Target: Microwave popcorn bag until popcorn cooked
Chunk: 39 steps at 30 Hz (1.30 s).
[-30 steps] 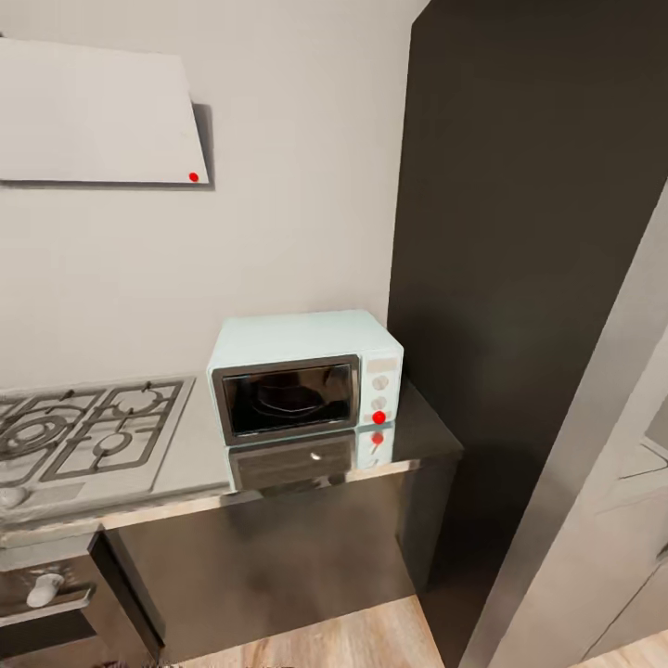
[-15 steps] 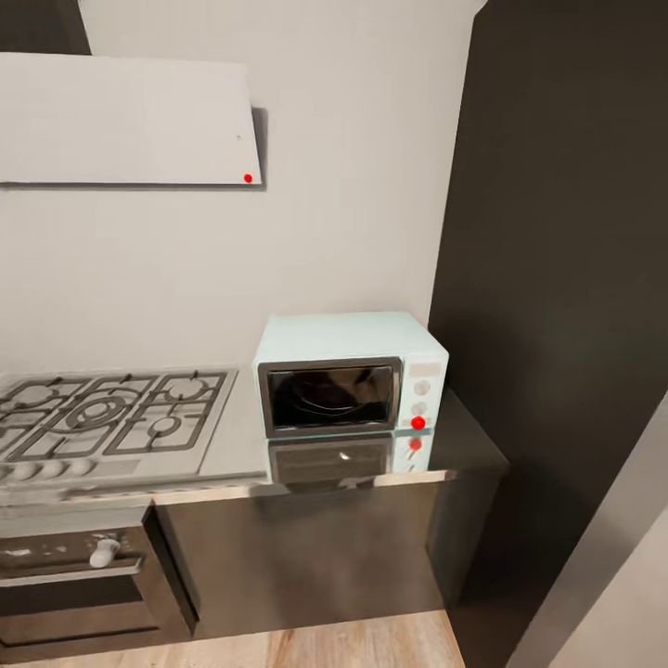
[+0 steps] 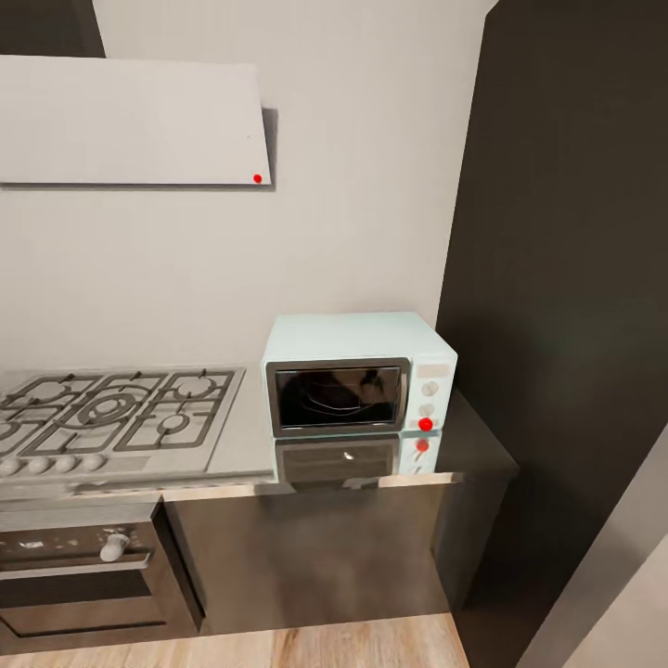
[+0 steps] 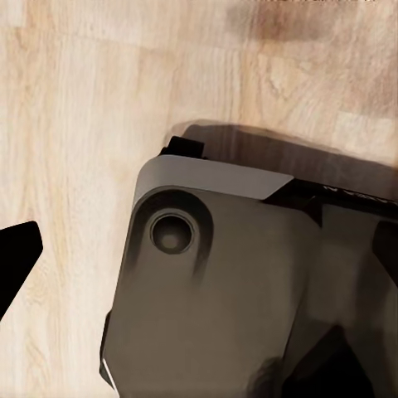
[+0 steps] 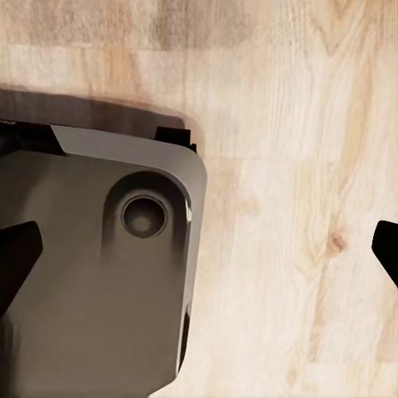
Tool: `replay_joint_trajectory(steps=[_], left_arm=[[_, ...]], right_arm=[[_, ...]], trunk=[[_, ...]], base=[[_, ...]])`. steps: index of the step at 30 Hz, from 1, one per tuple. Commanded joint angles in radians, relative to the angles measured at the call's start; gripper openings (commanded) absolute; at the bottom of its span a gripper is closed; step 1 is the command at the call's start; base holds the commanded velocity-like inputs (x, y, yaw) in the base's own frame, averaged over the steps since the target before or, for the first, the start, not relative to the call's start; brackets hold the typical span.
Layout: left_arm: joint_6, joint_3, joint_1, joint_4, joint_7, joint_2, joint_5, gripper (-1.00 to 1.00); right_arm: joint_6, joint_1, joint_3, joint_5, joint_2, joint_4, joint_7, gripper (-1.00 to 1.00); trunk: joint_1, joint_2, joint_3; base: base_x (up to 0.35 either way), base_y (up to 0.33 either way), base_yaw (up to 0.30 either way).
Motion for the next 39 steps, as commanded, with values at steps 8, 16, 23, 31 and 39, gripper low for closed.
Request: replay_joint_trajectory(steps=[8, 16, 23, 31, 39], left_arm=[[-0.007, -0.007, -0.001, 0.0, 0.005, 0.003, 0.011, 1.0], [-0.012, -0.007, -0.001, 0.0, 0.005, 0.004, 0.012, 1.0], [-0.013, -0.007, -0.001, 0.0, 0.005, 0.005, 0.012, 1.0], [-0.013, -0.007, -0.001, 0.0, 0.005, 0.004, 0.012, 1.0], [-0.014, -0.007, -0.001, 0.0, 0.006, 0.004, 0.012, 1.0]], right_arm=[[-0.005, -0.001, -0.008, 0.006, -0.002, 0.003, 0.008, 1.0], [-0.001, -0.001, -0.008, 0.0, 0.002, 0.003, 0.002, 1.0], [-0.003, -0.001, -0.008, 0.001, 0.001, 0.003, 0.002, 1.0], [-0.004, -0.001, -0.008, 0.004, 0.002, 0.003, 0.002, 1.0], [-0.004, -0.001, -0.008, 0.006, 0.001, 0.003, 0.001, 1.0]], trunk=[[0.0, -0.001, -0.001], [0.0, -0.001, -0.001], [0.0, -0.001, -0.001], [0.0, -0.001, -0.001], [0.0, -0.001, -0.001]], base=[[0.0, -0.06, 0.0], [0.0, -0.242, 0.003], [0.0, -0.017, 0.185], [0.0, 0.0, 0.026], [0.0, 0.0, 0.0]])
